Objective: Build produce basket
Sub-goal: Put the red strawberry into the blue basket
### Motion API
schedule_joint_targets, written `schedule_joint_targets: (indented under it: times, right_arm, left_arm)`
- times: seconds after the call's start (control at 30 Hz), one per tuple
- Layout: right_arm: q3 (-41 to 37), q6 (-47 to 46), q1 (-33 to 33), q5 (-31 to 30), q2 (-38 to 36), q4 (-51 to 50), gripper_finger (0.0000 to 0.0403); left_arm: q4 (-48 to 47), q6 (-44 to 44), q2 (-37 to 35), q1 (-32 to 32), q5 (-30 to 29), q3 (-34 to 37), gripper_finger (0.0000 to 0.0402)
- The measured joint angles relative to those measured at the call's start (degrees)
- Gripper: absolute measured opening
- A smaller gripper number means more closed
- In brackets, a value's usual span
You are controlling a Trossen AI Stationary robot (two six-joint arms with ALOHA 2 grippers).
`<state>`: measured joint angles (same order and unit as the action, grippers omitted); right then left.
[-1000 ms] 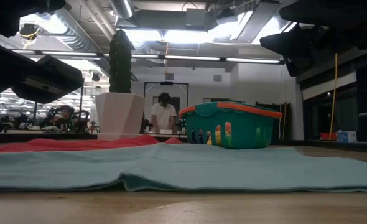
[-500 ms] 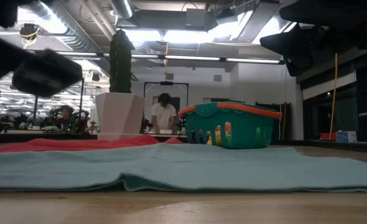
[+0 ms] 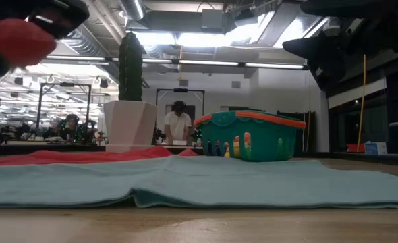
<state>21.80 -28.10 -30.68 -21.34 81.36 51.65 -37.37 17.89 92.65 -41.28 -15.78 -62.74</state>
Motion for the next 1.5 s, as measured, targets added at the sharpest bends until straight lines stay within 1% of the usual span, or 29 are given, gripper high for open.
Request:
schedule_joint_targets:
  times: [0.13, 0.2, 0.27, 0.33, 0.4, 0.5, 0.63, 0.7, 0.77, 0.93, 1.03, 1.17, 1.33, 1.5]
  right_arm:
    - [0.0, 0.24, 0.02, -0.01, 0.0, -0.03, 0.0226]
    - [0.0, 2.39, 0.02, -0.01, 0.0, -0.28, 0.0226]
    - [0.0, 5.12, 0.02, -0.02, 0.0, -0.34, 0.0226]
    - [0.0, 7.2, 0.02, -0.06, 0.0, -0.14, 0.0226]
    - [0.0, 8.8, 0.07, -0.06, 0.0, 0.05, 0.0226]
    - [0.0, 8.81, 0.24, -0.07, 0.0, 0.03, 0.0226]
    - [0.0, 8.85, 1.08, -0.07, 0.0, -0.2, 0.0226]
    - [0.0, 8.94, 1.89, -0.07, 0.0, -0.55, 0.0226]
    - [0.0, 8.96, 2.95, -0.05, 0.0, -0.92, 0.0226]
    - [0.0, 10.93, 6.25, -0.08, 0.0, -0.95, 0.0226]
    - [0.0, 13.68, 8.64, -0.05, 0.0, -0.95, 0.0226]
    - [0.0, 17.77, 12.23, -0.17, 0.0, -0.65, 0.0226]
    - [-0.02, 18.63, 15.81, 0.44, 0.0, 0.03, 0.0226]
    - [-0.02, 18.13, 17.36, 0.61, 0.0, 0.08, 0.0226]
  left_arm:
    - [-0.53, 2.15, -3.36, -0.02, -2.93, 2.67, 0.0]
    - [0.37, 3.99, -5.52, -0.02, -4.08, 5.58, 0.0]
    - [3.96, 4.92, -8.34, -0.02, -5.67, 9.79, 0.0]
    - [10.86, 4.67, -11.44, 0.3, -6.99, 15.01, 0.0]
    - [20.16, 3.27, -14.43, 1.41, -7.11, 20.65, 0.0]
    - [33.9, -0.39, -18.72, 3.31, -7.19, 28.53, 0.0]
    - [51.07, -5.78, -22.58, 7.13, -2.79, 36.6, 0.0]
    - [57.49, -7.45, -23.27, 9.26, -0.36, 39.51, 0.0]
    - [61.72, -8.36, -23.29, 11.37, 1.9, 41.66, 0.0]
    - [68.0, -10.77, -23.29, 15.8, 3.98, 43.64, 0.0]
    - [72.6, -15.04, -22.87, 18.7, 8.07, 43.67, 0.0]
    - [80.0, -17.39, -18.93, 24.1, 12.5, 43.69, 0.0]
    - [90.03, -17.54, -11.98, 30.67, 17.14, 43.62, 0.0]
    - [94.63, -17.49, -4.78, 34.02, 19.01, 40.85, 0.0]
